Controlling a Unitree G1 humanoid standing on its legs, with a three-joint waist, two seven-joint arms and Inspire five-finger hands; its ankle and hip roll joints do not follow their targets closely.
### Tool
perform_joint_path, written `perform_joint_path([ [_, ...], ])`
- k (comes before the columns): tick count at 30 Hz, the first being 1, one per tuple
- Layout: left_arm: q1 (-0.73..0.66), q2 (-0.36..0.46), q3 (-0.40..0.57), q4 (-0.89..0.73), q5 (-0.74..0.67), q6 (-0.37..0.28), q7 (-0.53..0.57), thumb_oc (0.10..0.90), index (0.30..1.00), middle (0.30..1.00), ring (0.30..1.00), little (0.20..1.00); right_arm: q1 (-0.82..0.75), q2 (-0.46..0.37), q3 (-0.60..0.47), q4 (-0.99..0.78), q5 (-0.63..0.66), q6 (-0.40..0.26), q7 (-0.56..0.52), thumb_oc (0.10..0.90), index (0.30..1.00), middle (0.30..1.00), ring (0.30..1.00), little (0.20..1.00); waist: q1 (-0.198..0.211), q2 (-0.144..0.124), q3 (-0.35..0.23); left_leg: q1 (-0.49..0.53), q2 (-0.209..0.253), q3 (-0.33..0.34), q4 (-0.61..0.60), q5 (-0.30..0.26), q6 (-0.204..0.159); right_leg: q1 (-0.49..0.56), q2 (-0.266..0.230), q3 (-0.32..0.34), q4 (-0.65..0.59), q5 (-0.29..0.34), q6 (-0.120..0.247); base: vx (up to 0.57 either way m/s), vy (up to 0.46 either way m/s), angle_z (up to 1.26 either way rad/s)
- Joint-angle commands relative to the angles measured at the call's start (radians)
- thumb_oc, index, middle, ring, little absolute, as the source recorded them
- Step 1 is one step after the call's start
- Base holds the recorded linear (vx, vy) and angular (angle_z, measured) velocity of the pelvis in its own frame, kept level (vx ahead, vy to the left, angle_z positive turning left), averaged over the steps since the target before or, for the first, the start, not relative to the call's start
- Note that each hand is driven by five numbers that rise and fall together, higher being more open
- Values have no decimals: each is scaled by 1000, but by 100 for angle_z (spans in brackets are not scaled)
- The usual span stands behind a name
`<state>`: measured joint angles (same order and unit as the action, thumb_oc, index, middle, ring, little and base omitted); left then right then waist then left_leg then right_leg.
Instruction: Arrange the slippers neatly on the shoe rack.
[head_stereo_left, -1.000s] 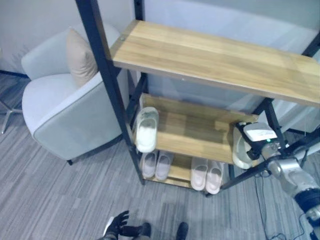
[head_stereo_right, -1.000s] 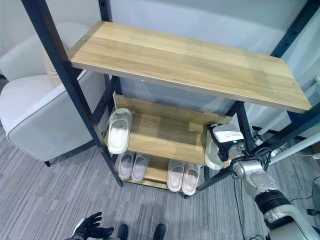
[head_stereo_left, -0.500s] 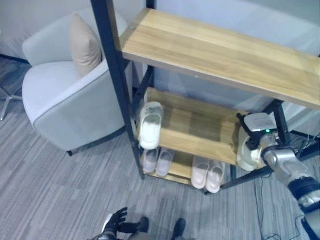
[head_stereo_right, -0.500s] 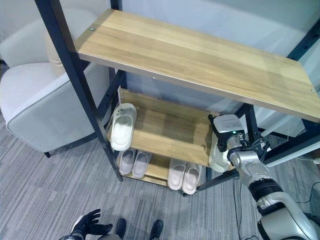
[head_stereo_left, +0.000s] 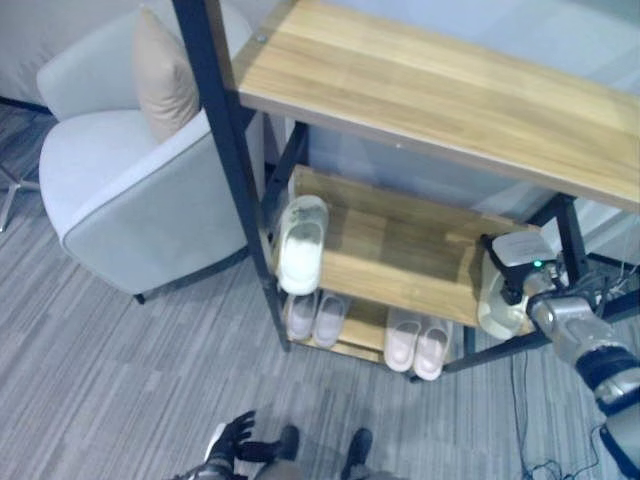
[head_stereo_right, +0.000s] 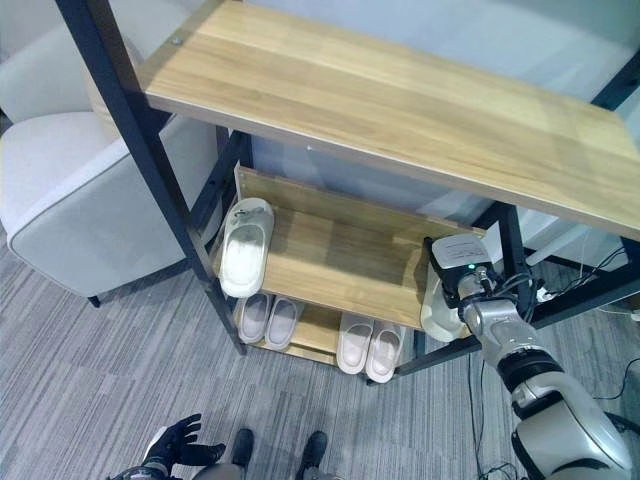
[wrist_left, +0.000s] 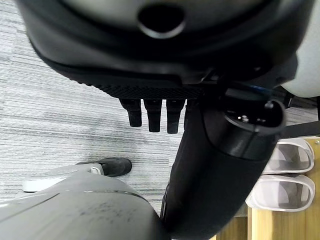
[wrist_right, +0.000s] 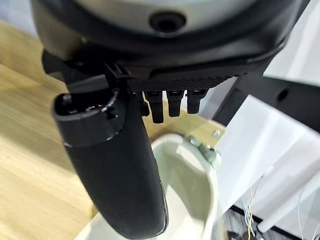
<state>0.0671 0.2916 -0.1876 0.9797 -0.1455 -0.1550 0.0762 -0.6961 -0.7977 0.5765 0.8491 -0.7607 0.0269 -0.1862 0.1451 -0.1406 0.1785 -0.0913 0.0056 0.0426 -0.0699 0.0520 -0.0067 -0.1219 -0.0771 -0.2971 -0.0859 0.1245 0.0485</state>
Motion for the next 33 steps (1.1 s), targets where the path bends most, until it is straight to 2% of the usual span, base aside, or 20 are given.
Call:
perform_joint_path([
  [1,-20,-10,-60,-1,-37,-39,17,800,900,900,900,900,-213,-97,37,78,63,50,-66,400,300,300,300,300,39,10,2,-51,13,-22,-11,-14,-46,35,-88,-9,15,-45,132,-13,3,4],
  [8,-24,-17,-50,21,-38,-36,26,800,900,900,900,900,-222,-83,28,37,88,44,-72,400,300,300,300,300,34,14,2,-60,13,-29,-15,-10,-49,27,-89,-15,13,-46,130,-3,-1,5],
  [20,-24,-30,-30,17,-10,-30,29,800,900,900,900,900,-100,-40,-78,-205,84,18,-80,400,300,300,300,300,25,11,-19,-29,15,-33,-17,-27,-46,58,-92,-23,14,-57,128,4,-1,2],
  [28,-16,-28,-21,18,13,-23,23,800,900,900,900,900,-31,30,-144,-402,64,-18,-72,400,300,300,300,300,44,-2,-21,-16,17,-44,-17,-30,-45,76,-89,-38,16,-64,125,0,0,0],
  [33,-16,-19,-23,21,20,-23,22,800,900,900,900,900,-62,67,-138,-429,63,-29,-83,400,300,300,300,300,66,-18,-14,-18,21,-57,-16,-28,-45,78,-87,-46,20,-68,123,-1,-28,12],
])
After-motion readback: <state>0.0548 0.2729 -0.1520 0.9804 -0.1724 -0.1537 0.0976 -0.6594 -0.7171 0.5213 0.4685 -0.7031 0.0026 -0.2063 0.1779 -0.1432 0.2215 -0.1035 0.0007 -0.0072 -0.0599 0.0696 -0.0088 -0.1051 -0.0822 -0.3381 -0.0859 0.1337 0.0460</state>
